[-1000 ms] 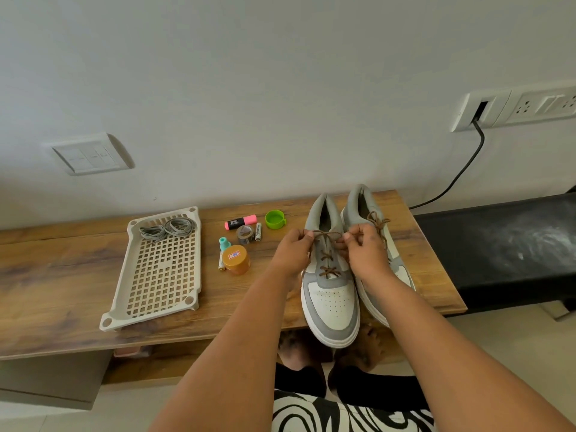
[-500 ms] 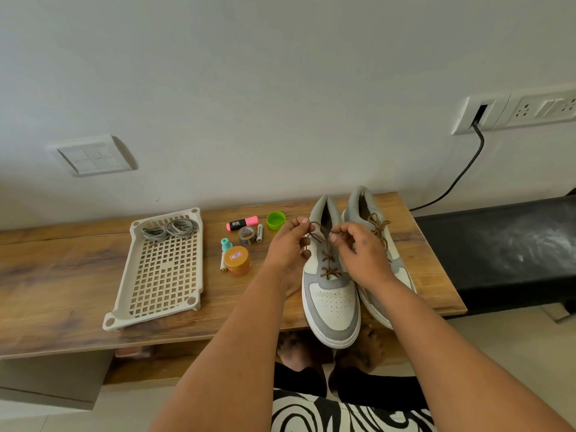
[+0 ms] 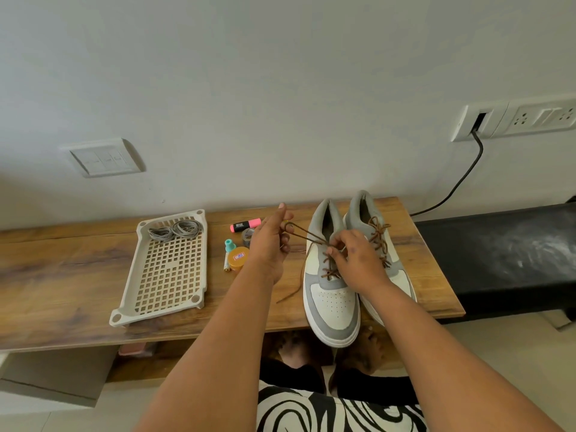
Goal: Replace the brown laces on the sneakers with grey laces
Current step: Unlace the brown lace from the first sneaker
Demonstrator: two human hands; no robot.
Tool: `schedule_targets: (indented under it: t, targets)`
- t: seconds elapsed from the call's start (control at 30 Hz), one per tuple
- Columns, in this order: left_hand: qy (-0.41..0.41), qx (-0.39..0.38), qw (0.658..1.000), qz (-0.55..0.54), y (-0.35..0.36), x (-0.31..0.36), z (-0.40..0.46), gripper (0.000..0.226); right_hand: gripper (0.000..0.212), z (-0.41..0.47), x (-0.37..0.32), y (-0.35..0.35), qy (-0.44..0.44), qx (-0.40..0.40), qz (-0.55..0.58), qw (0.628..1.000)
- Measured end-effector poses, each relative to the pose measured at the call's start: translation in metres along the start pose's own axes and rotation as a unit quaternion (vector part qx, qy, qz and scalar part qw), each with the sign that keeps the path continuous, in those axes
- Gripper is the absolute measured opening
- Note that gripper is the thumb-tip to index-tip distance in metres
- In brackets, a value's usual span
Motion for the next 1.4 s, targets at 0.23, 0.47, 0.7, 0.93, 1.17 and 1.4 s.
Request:
schedule_targets:
  t: [0.23,0.47,0.7,0.93,1.17,1.4]
  targets:
    - [0.001,0.053,0.994,-0.098,-0.018,0.005,0.002,0.029,0.038,-0.012,0.019,-0.005,0.238,0.089,0.402,0.88]
    - [0.137,0.225,0.952,0.155,-0.035,0.034,-0.025,0.035,0.056,-0.018,0.027,-0.068,0.22,0.295,0.564,0.739]
    - [-0.119,0.122,0.777,0.607,-0.017,-0.023,-0.01,0.024,0.076,-0.027,0.003,-0.075,0.162,-0.159,0.092,0.97]
    - [0.078,0.253,0.692,0.672,0.014,0.008,-0.018,0.046,0.015,0.0,-0.024,-0.049,-0.004,-0.12,-0.158,0.98]
    - [0.152,0.041,0.698,0.699,0.057,-0.022,0.0,0.063,0.031,0.009,-0.01,-0.004,-0.005,-0.095,-0.064,0.993]
    - [0.146,0.05,0.738,0.657,0.05,-0.018,0.01,0.035,0.016,0.008,0.008,-0.012,0.016,0.002,-0.042,0.999]
Point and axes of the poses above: each hand's wrist, its own z-axis towards the middle knuckle, its own y-axis out of the palm, x = y × z, the point moved 8 cm from there along z, towards the middle knuckle, and after that the axes turned 14 degrees about -y, right-handed, at the moved point
